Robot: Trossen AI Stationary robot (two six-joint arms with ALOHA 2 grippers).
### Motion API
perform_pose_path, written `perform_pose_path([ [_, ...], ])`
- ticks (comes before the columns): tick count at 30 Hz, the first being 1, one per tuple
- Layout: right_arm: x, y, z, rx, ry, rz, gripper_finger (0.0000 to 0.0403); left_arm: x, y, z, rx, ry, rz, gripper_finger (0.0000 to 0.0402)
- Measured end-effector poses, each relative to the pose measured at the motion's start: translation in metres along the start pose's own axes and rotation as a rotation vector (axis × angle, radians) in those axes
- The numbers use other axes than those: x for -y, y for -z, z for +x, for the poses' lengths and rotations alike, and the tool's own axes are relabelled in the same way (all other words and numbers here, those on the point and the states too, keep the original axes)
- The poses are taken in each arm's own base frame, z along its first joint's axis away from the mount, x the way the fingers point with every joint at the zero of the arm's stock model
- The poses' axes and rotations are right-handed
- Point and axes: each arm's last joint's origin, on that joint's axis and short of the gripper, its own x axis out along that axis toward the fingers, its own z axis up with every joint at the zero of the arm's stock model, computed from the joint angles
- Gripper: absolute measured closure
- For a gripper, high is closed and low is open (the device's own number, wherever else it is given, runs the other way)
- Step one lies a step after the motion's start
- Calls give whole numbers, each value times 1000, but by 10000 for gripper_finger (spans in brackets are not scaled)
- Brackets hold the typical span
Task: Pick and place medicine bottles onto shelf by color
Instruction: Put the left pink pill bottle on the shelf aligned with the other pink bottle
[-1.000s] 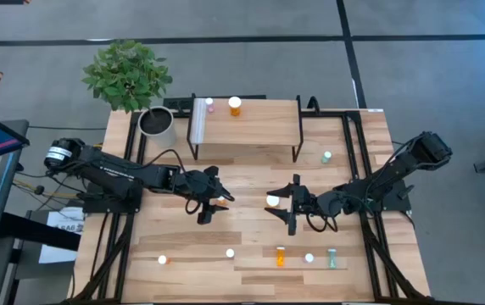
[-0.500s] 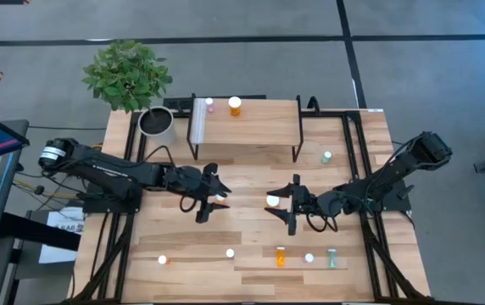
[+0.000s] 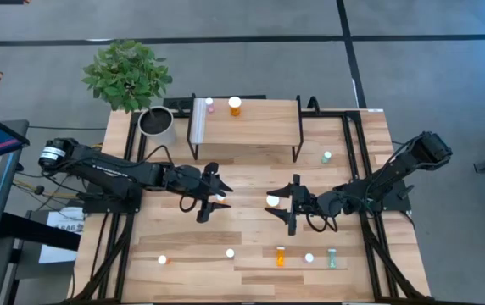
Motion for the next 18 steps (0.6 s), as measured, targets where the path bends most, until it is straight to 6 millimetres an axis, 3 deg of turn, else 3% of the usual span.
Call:
perform_pose_path([
  [9, 0, 0, 0, 0, 0, 0, 134, 0, -3, 0, 31, 3, 18, 170],
  [18, 0, 0, 0, -3, 1, 8, 134, 1, -13, -16, 103, 18, 52, 170],
])
